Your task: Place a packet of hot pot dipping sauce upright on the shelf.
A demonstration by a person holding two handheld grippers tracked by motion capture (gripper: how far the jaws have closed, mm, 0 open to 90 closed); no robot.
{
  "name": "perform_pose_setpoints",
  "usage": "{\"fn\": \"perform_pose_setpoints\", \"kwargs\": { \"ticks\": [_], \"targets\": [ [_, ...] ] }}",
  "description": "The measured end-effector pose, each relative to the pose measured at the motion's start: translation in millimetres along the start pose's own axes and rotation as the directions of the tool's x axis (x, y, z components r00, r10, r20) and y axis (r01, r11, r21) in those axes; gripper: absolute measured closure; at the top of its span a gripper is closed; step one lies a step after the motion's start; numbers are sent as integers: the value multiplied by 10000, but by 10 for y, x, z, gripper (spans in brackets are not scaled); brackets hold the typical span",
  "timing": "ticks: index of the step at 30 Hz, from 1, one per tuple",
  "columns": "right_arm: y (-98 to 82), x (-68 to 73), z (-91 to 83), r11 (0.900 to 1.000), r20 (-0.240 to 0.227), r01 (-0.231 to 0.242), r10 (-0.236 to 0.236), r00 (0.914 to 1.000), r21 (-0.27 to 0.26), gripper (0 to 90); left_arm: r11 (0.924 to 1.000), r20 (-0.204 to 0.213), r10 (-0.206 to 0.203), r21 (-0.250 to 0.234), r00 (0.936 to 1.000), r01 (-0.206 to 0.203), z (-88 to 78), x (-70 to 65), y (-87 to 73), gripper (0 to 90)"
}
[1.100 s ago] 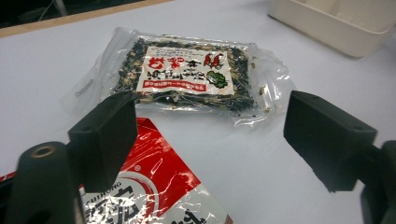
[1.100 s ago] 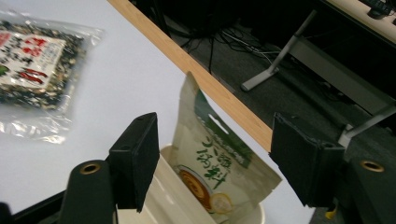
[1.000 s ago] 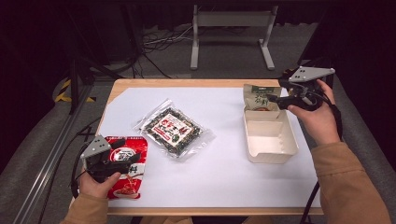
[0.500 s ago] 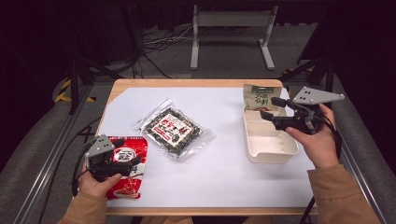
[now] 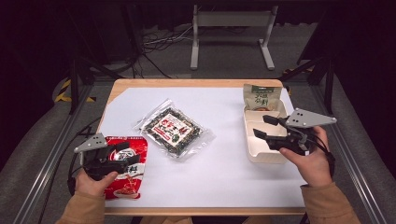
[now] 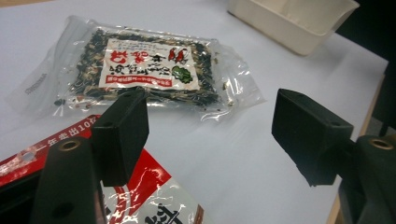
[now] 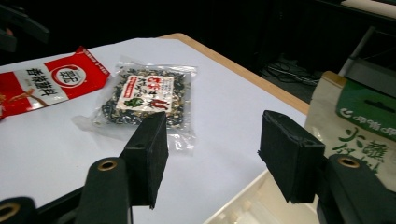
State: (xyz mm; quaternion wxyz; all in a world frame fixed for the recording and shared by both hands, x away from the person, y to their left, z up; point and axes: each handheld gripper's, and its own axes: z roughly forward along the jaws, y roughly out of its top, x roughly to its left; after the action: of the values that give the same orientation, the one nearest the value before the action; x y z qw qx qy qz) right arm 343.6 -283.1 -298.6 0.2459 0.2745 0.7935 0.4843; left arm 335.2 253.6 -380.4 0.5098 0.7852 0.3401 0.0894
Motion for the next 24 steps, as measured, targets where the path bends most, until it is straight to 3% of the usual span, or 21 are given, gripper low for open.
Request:
{"fn": "perform_pose_setpoints", "kwargs": {
  "ticks": [4, 6, 8, 10, 11, 12, 13, 15, 18, 22, 24],
  "targets": [
    [-49, 94, 29, 10000, -238, 34, -35, 9997, -45, 421, 9995, -230, 237, -197, 9995, -242, -2, -10, -21, 310],
    [-74, 152, 54, 10000, -399, 82, -83, 9992, -27, 419, 9995, 19, -180, 263, 9998, 179, 28, 29, -19, 247],
    [-99, 208, 78, 10000, -562, 58, -59, 9984, -34, 419, 9982, -452, 57, 602, 9990, -30, 23, 32, -26, 249],
    [-119, 253, 105, 9999, -675, 107, -105, 9977, 17, 418, 9968, -409, -63, 790, 9991, 95, 7, 60, -14, 258],
    [-128, 275, 125, 9998, -725, 176, -169, 9972, 91, 415, 9976, -687, -12, 697, 9976, 60, -14, 75, -5, 239],
    [-128, 275, 125, 9998, -725, 176, -169, 9972, 91, 415, 9976, -687, -12, 697, 9976, 60, -14, 75, -5, 241],
    [-142, 299, 152, 9995, -764, 242, -227, 9968, 183, 412, 9977, -822, 151, 670, 9965, -96, -35, 91, 5, 241],
    [-171, 334, 207, 9995, -927, 205, -180, 9955, 257, 404, 9963, -1466, 380, 812, 9885, -263, -66, 119, 35, 242],
    [-207, 365, 286, 9987, -1046, 232, -184, 9943, 444, 394, 9945, -1972, 703, 897, 9778, -535, -97, 200, 66, 248],
    [-234, 392, 353, 9979, -1156, 221, -150, 9932, 605, 389, 9905, -2226, 911, 1207, 9706, -653, -148, 324, 100, 305],
    [-237, 402, 369, 9978, -1173, 204, -128, 9930, 636, 386, 9900, -2140, 840, 1286, 9732, -572, -171, 403, 105, 333]
  ]
}}
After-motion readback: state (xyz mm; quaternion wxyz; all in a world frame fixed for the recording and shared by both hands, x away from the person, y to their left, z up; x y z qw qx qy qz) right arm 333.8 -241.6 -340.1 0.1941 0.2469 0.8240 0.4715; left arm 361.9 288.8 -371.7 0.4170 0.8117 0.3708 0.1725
